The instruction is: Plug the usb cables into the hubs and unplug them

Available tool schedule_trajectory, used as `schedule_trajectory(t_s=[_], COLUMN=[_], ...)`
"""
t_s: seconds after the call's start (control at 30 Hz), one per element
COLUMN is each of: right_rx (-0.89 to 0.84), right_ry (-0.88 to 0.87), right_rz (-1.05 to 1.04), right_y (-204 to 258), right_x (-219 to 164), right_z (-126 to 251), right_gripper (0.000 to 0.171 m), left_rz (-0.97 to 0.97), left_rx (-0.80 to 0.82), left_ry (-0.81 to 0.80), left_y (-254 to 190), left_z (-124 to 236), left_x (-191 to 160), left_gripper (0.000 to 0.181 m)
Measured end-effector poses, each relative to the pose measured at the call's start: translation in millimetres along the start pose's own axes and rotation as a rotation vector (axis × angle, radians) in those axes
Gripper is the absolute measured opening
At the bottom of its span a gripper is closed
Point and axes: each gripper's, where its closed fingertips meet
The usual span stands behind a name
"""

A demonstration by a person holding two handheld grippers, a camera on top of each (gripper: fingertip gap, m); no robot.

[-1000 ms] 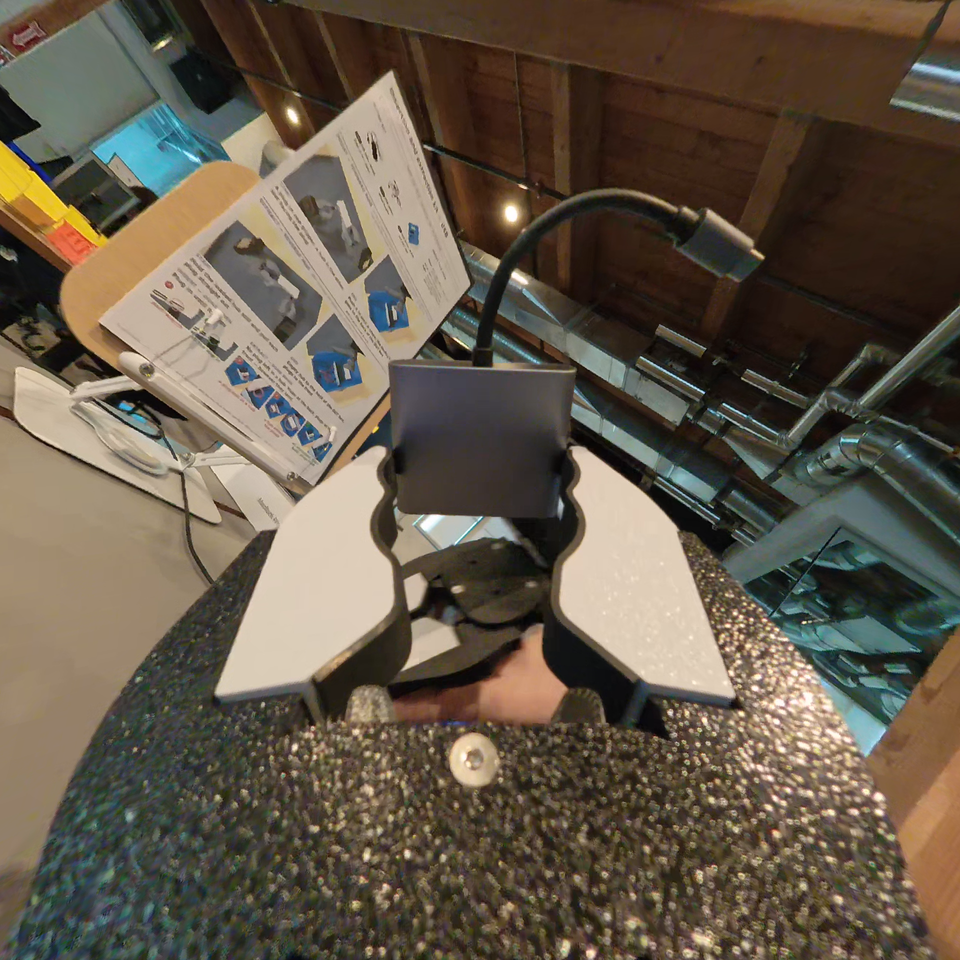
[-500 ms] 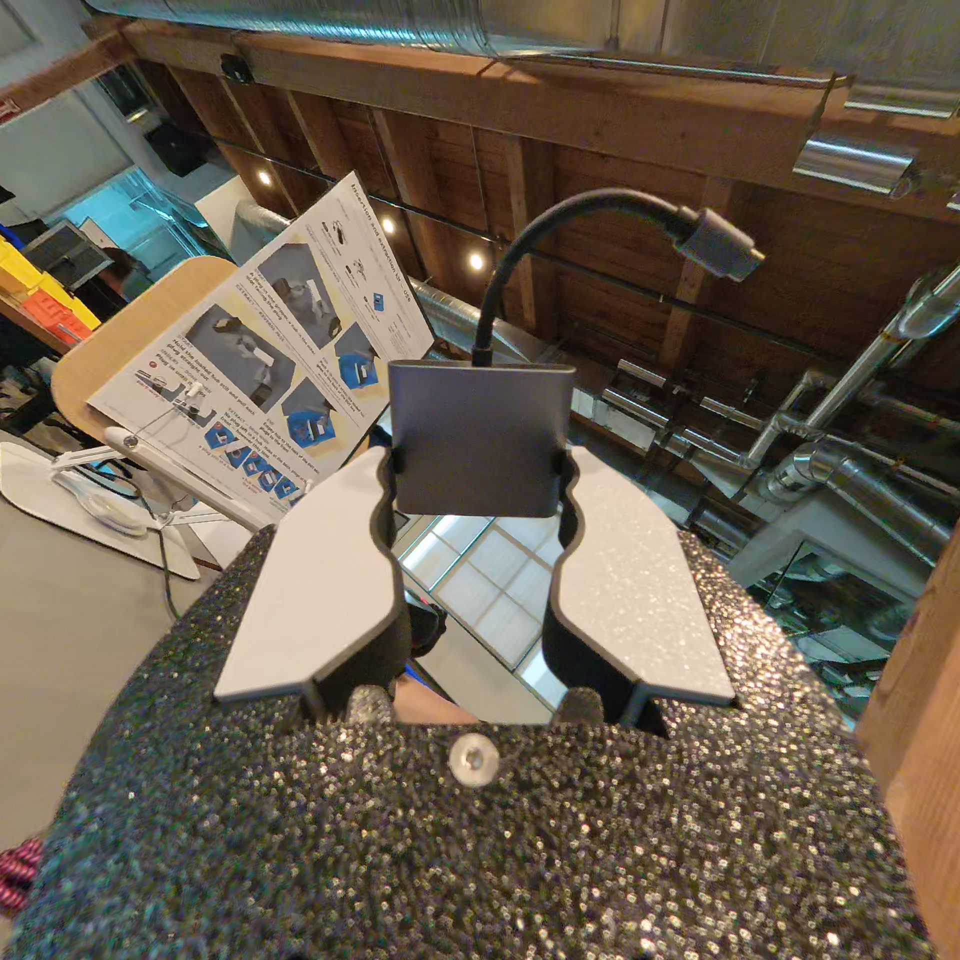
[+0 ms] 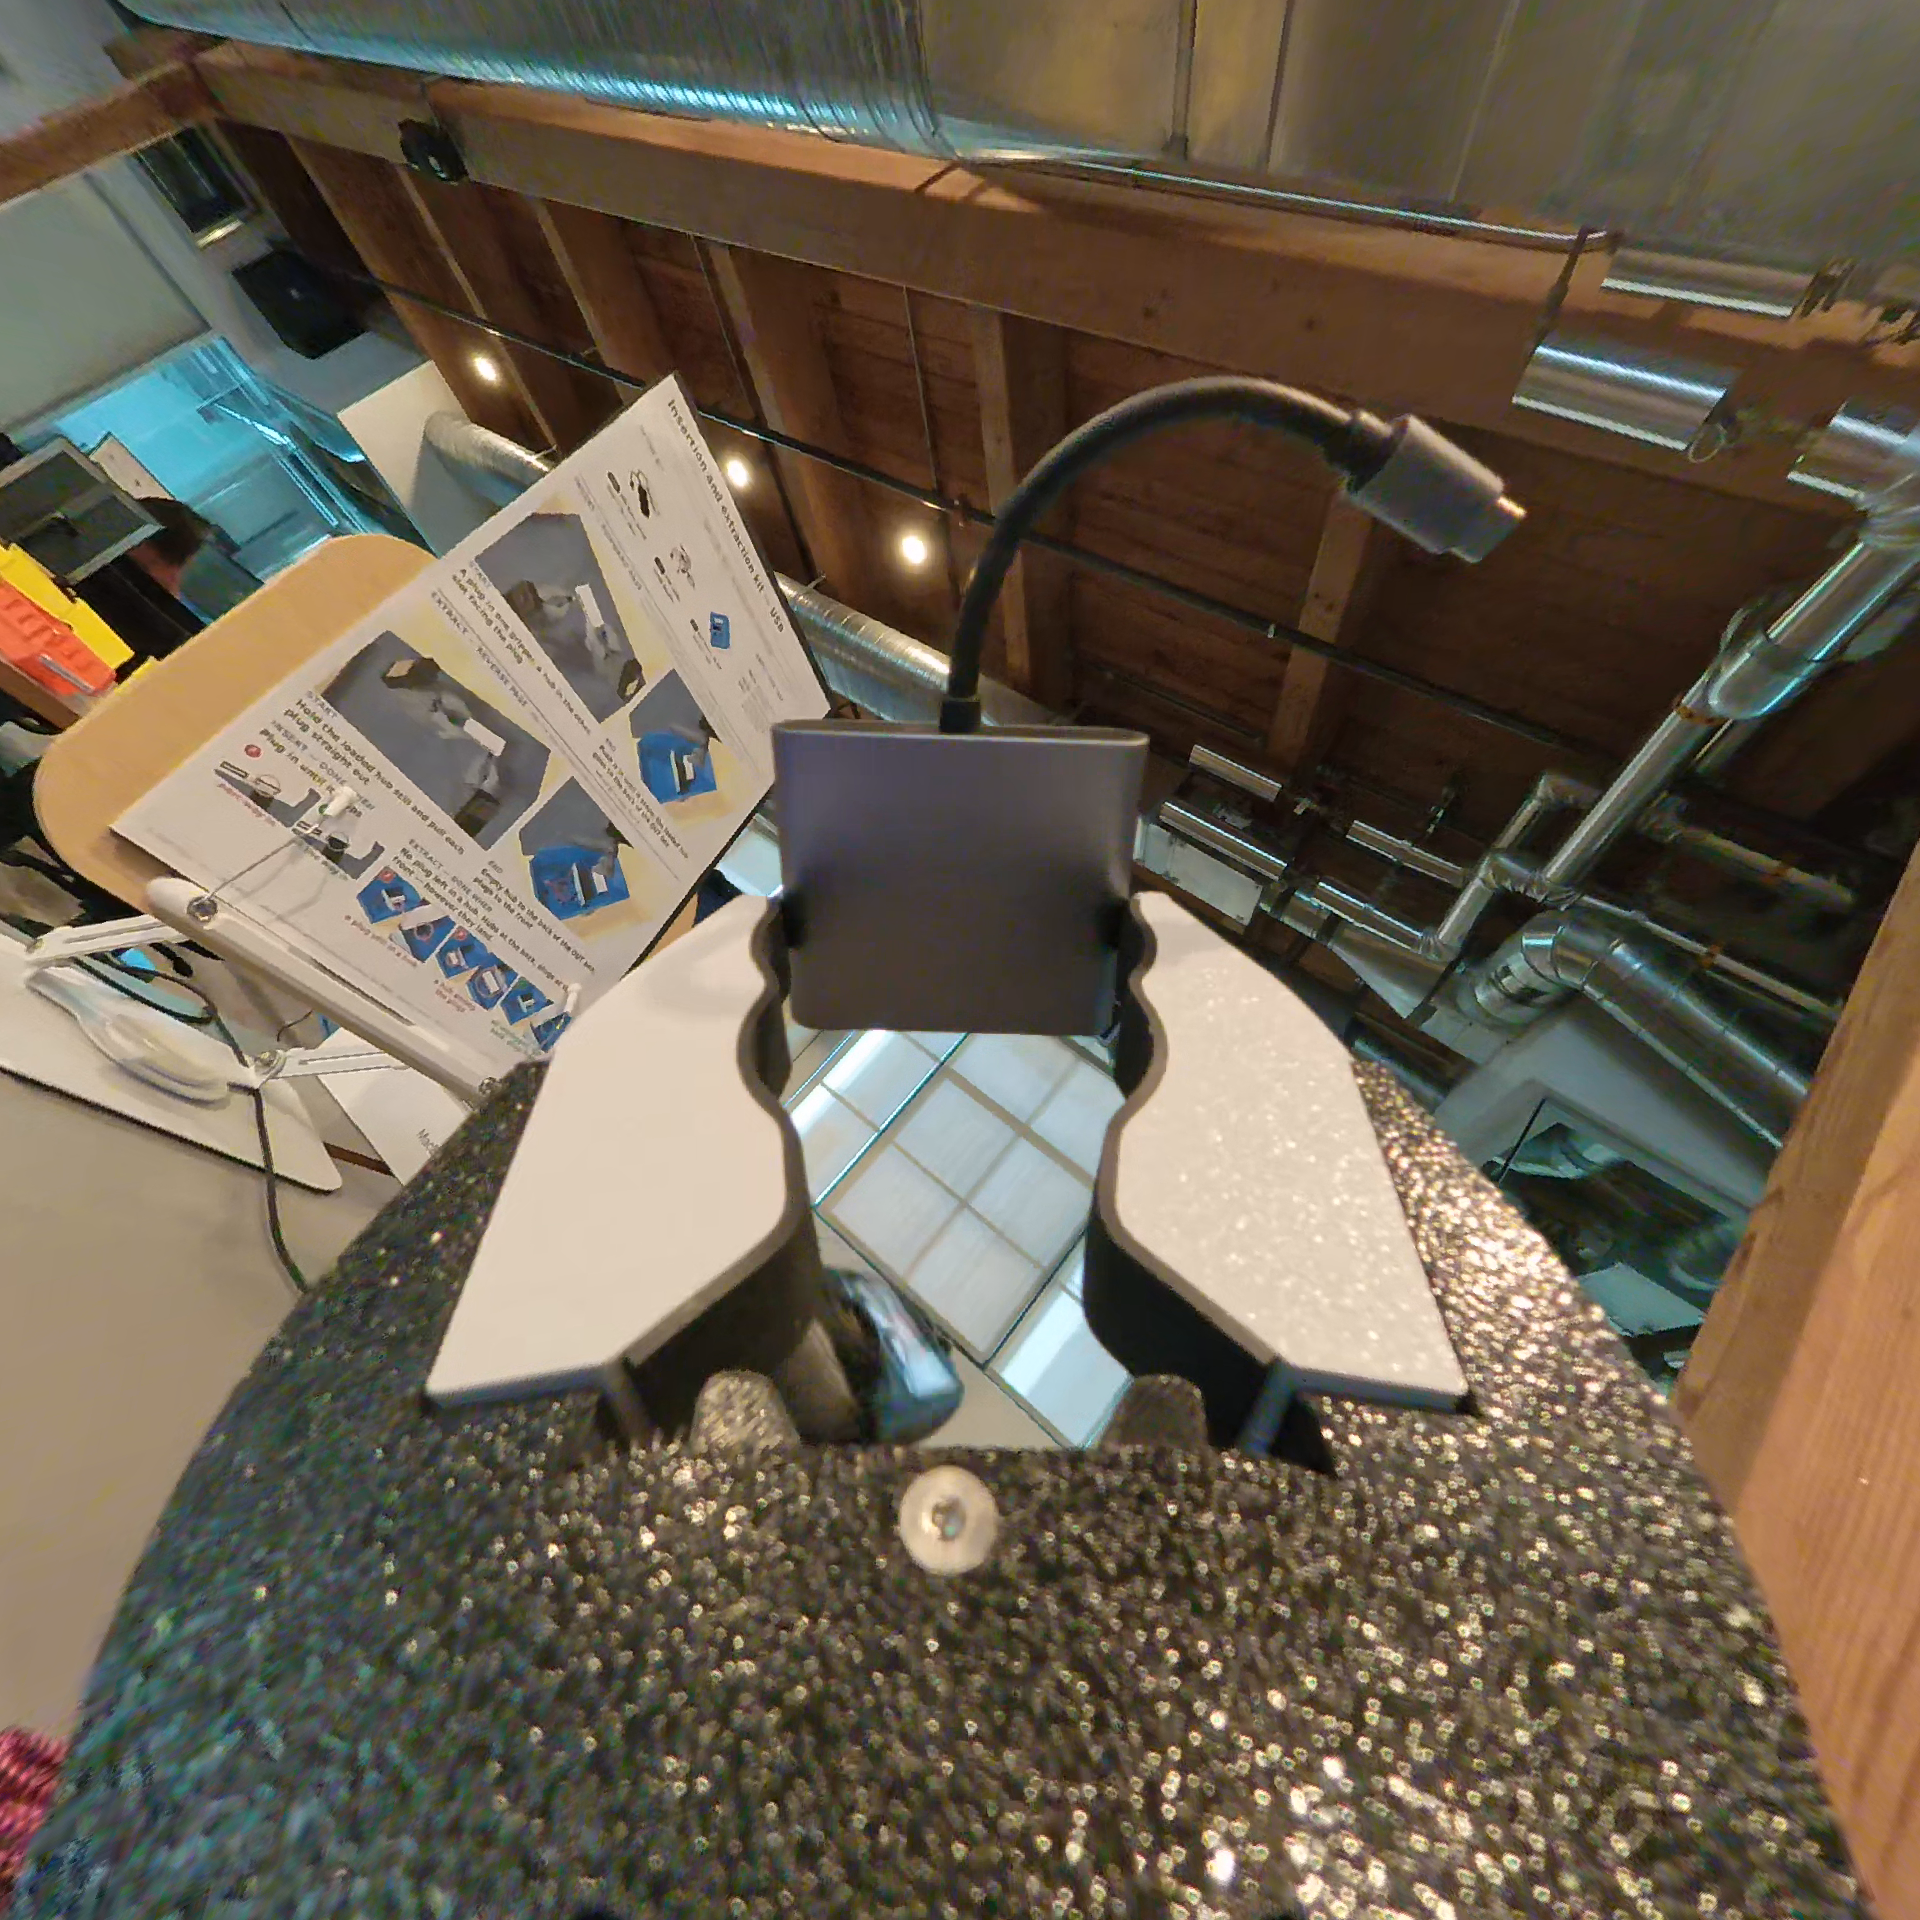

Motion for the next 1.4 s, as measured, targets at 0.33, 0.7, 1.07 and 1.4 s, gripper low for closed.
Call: schedule_trajectory(t_s=[0.33,0.7,1.07,1.4], right_rx=[-0.219,-0.281,-0.255,0.406], right_ry=[0.131,0.216,0.237,0.002], right_rz=[0.145,0.065,-0.18,-0.541], right_y=[-7,-30,-34,11], right_x=[-12,-27,-40,-7], right_z=[-20,-19,-18,-5], right_gripper=[0.02,0.03,0.024,0.008], left_rz=[0.017,0.02,0.038,0.042], left_rx=[-0.021,-0.046,-0.068,-0.093], left_ry=[-0.021,-0.043,-0.05,-0.06], left_y=[-3,-8,-11,-20], left_z=[1,2,2,2], left_x=[8,16,16,20], left_gripper=[0.06,0.06,0.06,0.06])
Point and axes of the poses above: each gripper's, where its closed fingertips meet, z back along the fingers, x out of its top, y = z × x across the jaws, and after that the axes turned 8 degrees about -z, right-handed
